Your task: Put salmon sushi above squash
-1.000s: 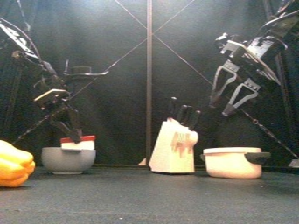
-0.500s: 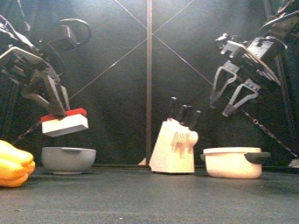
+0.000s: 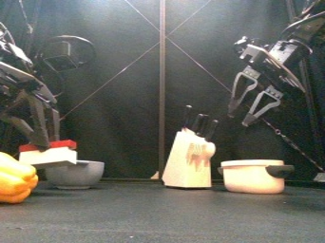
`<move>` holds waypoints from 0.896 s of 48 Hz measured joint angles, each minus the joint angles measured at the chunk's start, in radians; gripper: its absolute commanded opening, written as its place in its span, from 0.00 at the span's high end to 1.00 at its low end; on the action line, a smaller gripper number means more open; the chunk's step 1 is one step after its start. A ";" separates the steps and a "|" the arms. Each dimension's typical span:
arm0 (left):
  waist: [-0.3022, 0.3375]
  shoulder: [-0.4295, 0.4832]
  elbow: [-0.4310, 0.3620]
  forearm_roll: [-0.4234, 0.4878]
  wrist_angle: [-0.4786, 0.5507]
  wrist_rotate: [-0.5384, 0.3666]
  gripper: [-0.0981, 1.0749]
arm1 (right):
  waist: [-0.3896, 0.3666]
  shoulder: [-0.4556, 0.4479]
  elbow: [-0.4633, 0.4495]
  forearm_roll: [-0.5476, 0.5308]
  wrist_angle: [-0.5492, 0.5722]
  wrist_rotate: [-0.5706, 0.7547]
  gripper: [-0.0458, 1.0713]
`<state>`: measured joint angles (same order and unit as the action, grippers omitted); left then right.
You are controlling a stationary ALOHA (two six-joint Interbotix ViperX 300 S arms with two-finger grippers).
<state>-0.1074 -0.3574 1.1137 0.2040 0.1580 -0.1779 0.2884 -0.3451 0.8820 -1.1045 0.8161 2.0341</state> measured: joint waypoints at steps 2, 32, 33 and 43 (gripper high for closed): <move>0.000 0.011 -0.006 0.000 0.000 0.000 0.37 | 0.000 0.003 0.000 0.000 0.000 -0.002 0.18; 0.006 0.106 -0.066 0.002 0.005 -0.002 0.17 | 0.000 0.003 0.000 0.000 0.000 -0.002 0.18; 0.006 0.104 -0.066 0.002 0.008 -0.003 0.17 | 0.000 0.003 0.000 0.002 0.000 -0.002 0.18; 0.005 0.054 -0.064 -0.015 0.046 -0.008 0.17 | 0.003 0.003 0.002 0.008 0.000 -0.005 0.18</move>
<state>-0.1028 -0.3037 1.0492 0.1887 0.2040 -0.1856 0.2915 -0.3421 0.8836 -1.0968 0.8161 2.0295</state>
